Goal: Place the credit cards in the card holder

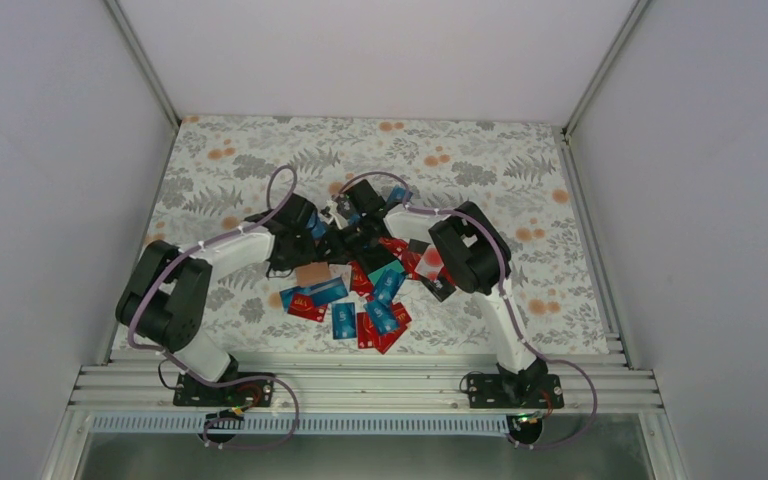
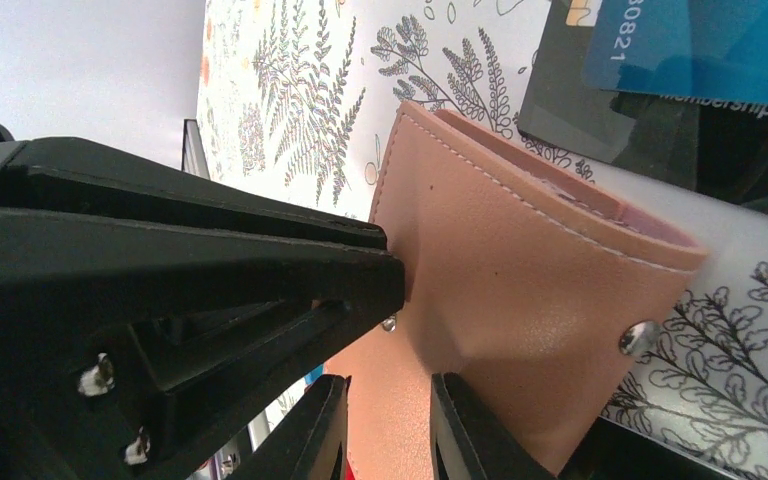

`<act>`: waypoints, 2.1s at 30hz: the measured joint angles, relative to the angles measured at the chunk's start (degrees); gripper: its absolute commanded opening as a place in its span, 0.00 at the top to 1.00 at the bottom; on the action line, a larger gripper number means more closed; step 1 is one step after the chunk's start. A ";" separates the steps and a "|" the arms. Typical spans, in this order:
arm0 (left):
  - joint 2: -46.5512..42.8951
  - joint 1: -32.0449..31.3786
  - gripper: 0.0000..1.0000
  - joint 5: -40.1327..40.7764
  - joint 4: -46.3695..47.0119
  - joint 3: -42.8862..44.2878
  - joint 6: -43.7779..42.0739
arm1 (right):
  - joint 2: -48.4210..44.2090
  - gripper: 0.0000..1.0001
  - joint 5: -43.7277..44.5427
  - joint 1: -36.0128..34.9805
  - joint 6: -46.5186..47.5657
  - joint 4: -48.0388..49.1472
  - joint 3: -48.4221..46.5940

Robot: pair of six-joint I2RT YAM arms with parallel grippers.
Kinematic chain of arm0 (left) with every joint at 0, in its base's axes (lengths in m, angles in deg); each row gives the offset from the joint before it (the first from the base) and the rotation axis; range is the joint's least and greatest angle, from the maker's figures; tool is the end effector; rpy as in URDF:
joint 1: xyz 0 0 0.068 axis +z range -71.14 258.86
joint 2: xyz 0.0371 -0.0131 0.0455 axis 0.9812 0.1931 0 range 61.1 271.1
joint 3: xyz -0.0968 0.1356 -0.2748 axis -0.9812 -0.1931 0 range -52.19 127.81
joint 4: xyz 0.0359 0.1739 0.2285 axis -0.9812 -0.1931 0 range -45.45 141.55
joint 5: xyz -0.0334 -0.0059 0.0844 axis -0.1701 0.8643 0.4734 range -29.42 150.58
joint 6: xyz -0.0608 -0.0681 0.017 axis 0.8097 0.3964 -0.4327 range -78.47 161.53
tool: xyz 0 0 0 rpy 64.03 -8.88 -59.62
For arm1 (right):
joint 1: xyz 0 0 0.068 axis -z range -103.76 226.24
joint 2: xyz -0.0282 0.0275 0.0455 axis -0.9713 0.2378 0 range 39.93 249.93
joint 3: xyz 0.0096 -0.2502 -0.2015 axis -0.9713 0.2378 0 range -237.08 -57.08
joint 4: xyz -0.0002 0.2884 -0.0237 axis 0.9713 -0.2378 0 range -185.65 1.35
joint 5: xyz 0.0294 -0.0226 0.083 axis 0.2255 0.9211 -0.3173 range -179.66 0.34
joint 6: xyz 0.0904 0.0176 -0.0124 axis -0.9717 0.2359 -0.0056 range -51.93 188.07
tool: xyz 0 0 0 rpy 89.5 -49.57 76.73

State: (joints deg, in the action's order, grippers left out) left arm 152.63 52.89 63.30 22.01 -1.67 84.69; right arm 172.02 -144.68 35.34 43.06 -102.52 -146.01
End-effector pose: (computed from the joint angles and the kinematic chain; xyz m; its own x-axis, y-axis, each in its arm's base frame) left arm 0.2962 -0.1399 0.1439 -0.9078 -0.3177 -0.2737 -0.2710 0.9426 -0.1952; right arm 0.3619 0.4041 0.1001 -0.8758 -0.4381 -0.2025 -0.3775 0.3603 0.8531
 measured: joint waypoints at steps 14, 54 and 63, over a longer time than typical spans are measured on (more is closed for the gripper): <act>0.20 -1.51 0.64 2.03 0.28 0.20 1.25 | 0.00 0.76 -0.50 0.48 0.00 -0.11 0.11; -7.17 7.28 0.85 -0.44 2.21 -2.12 -6.12 | -0.02 0.72 -0.22 -1.97 2.16 -3.34 -5.62; -3.23 7.61 0.85 -1.73 5.44 -3.74 -8.09 | 0.15 0.74 1.86 -3.04 2.14 -5.44 -8.09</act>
State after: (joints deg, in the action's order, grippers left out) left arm 149.39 60.49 61.57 27.45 -5.41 76.60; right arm 172.18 -142.83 32.30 45.20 -107.96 -154.09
